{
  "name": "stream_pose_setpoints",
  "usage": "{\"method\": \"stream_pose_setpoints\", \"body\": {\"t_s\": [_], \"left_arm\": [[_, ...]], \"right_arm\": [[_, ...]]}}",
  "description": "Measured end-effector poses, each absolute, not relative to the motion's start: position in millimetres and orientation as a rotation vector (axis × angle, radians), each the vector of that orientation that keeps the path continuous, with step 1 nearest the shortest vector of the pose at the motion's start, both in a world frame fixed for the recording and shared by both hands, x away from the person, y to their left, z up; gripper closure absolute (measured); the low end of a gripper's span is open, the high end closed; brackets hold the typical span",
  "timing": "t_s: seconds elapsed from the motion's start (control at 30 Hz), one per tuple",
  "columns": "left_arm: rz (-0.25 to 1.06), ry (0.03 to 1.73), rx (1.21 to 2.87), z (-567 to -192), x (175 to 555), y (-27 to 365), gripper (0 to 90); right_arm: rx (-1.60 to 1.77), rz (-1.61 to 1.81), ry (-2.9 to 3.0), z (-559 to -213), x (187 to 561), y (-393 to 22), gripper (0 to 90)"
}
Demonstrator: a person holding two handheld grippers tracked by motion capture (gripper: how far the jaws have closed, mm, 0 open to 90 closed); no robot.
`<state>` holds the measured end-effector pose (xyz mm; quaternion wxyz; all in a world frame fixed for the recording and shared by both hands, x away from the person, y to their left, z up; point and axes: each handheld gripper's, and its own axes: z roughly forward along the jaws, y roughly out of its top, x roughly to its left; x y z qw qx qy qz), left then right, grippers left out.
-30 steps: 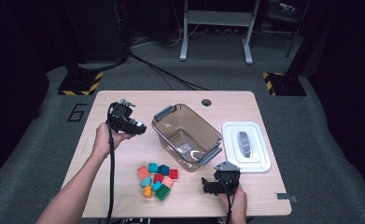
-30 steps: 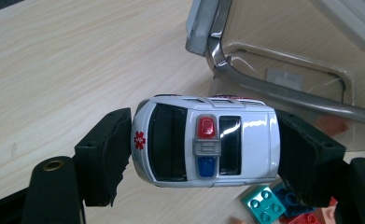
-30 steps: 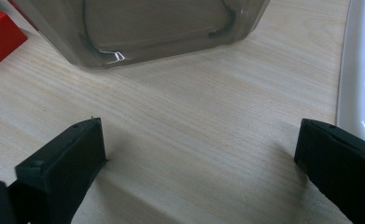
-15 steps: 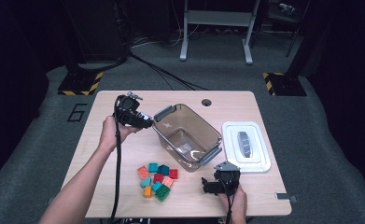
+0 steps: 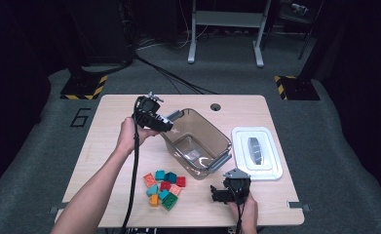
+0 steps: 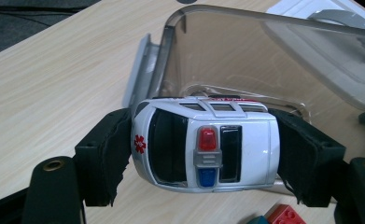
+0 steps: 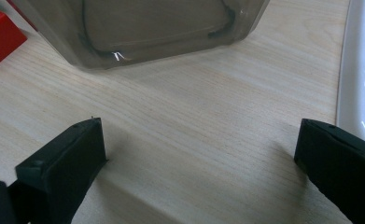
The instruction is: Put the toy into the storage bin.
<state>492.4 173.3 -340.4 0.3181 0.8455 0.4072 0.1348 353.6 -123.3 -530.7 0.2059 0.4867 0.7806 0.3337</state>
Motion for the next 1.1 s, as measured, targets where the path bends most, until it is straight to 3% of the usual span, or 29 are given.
{"method": "stream_pose_setpoints", "body": {"t_s": [0.5,1.1], "left_arm": [[0.276,1.002,2.307,-366,497,143,25.2],[0.197,0.967,2.383,-381,496,141,25.2]], "right_arm": [[1.359,0.930,2.173,-531,354,-123,1.4],[1.363,0.931,2.171,-531,353,-123,1.6]]}}
